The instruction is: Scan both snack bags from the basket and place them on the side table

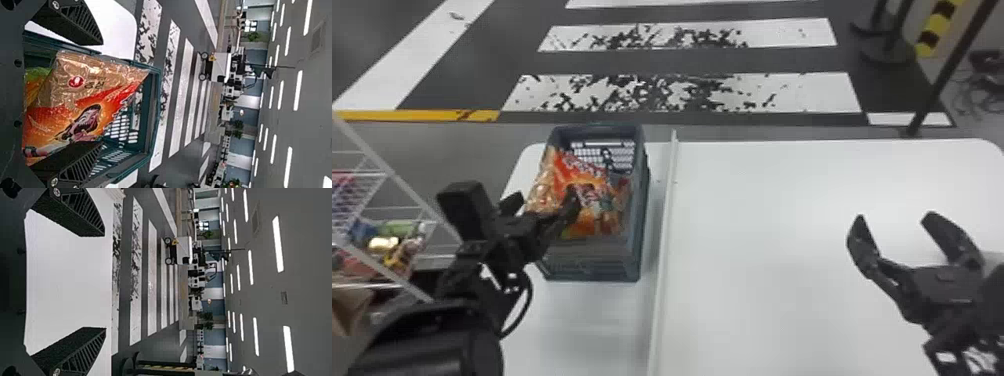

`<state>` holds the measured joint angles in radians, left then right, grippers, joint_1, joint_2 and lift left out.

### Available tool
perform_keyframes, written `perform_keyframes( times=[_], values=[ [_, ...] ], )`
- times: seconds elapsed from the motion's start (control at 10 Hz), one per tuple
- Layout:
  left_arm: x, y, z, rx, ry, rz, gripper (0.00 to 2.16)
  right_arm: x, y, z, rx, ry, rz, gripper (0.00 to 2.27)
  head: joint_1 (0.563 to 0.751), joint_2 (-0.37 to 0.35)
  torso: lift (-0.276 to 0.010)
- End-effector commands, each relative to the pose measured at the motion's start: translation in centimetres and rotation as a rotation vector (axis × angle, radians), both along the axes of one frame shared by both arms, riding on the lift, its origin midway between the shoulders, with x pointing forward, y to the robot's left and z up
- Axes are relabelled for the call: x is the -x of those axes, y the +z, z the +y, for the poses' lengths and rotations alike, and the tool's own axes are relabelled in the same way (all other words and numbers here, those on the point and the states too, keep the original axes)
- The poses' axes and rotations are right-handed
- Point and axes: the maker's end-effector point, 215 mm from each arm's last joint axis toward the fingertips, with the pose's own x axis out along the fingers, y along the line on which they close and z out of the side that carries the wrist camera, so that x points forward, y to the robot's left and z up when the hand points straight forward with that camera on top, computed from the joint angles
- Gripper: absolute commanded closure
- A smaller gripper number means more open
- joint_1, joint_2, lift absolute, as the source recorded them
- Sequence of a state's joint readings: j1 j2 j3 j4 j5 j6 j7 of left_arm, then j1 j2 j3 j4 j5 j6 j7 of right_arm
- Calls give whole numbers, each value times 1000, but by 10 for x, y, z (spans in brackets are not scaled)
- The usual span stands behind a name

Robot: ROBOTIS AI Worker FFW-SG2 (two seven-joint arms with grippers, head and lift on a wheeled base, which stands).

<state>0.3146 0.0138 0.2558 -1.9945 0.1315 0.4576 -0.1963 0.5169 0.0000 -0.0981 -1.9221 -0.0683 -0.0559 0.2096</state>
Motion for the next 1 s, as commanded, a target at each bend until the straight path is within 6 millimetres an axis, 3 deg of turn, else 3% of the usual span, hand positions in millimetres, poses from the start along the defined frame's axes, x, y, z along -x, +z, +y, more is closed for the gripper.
perform_keyframes(
  times=[0.0,0.6,0.9],
  values=[
    [-2,-13,-7,9,-11,37,97,0,1,-1,-1,-3,-1,66,695,102,-75],
    [-3,-3,-25,22,-57,46,208,1,1,0,-1,0,-1,66,695,75,-75],
    [-1,2,-21,7,-55,58,211,1,1,1,0,2,-1,66,695,71,-75]
  ],
)
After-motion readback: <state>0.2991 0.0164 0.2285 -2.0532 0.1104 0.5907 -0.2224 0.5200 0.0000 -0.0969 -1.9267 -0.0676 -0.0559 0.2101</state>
